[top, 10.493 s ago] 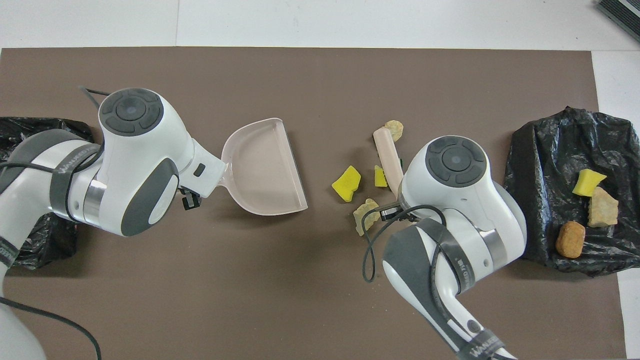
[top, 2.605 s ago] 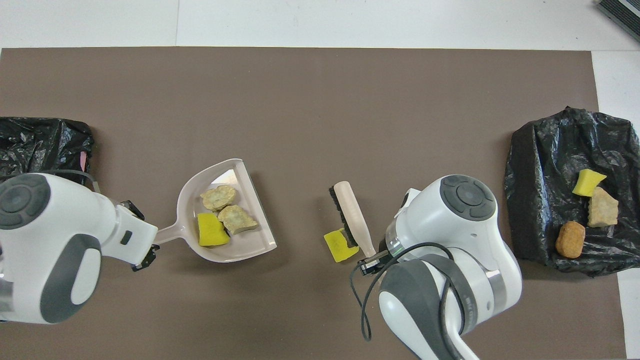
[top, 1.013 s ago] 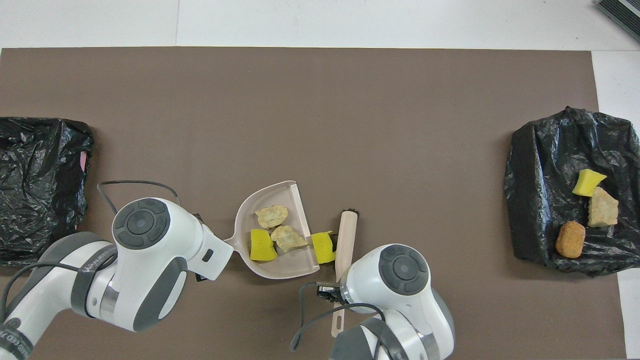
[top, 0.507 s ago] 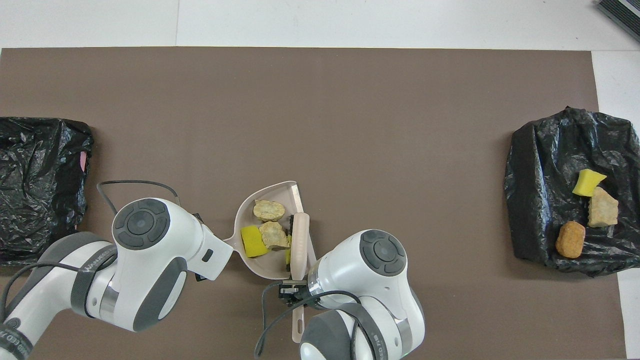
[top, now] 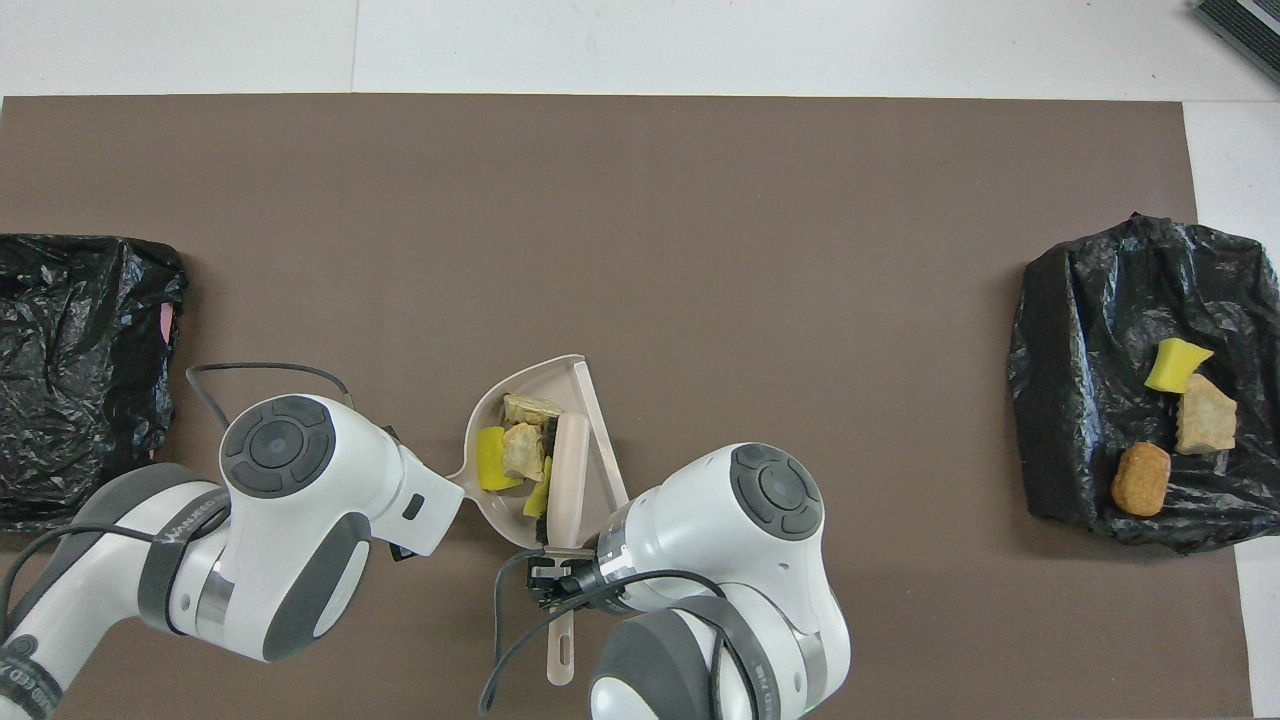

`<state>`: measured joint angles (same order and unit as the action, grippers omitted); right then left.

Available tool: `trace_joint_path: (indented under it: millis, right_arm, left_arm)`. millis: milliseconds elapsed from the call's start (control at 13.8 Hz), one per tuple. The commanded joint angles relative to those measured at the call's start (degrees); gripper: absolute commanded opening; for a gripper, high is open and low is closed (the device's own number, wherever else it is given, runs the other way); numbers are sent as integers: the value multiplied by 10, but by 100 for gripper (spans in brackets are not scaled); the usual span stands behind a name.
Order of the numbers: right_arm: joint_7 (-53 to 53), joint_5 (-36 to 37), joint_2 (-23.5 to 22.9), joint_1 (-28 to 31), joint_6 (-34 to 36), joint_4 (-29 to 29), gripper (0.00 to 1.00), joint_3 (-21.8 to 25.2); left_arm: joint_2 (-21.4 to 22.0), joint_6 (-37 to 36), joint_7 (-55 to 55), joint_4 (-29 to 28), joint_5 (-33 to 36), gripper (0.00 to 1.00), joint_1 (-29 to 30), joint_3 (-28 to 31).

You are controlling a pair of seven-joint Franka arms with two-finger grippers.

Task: Sweep and dump trash in bin

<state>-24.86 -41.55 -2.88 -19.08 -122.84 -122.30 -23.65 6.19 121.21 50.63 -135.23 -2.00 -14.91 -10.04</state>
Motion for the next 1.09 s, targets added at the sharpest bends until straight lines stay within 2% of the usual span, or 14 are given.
trace_joint_path:
  millis: [0,145,434,724,1013]
  right_arm:
    - [21,21,42,23,46,1,0,4]
    - [21,62,51,28,57,8,0,2]
    - [17,54,45,28,46,28,0,-2]
    - [20,67,51,32,65,36,0,4]
    - [13,163,74,50,128,29,0,5]
  left_arm:
    - [19,14,-45,-19,3,0,-5,6]
    - [18,14,-49,-19,3,0,-5,6]
    - [18,5,-136,-17,2,0,2,6]
    - [14,4,-151,-12,2,0,10,6]
    - [12,3,-187,-8,1,0,18,9]
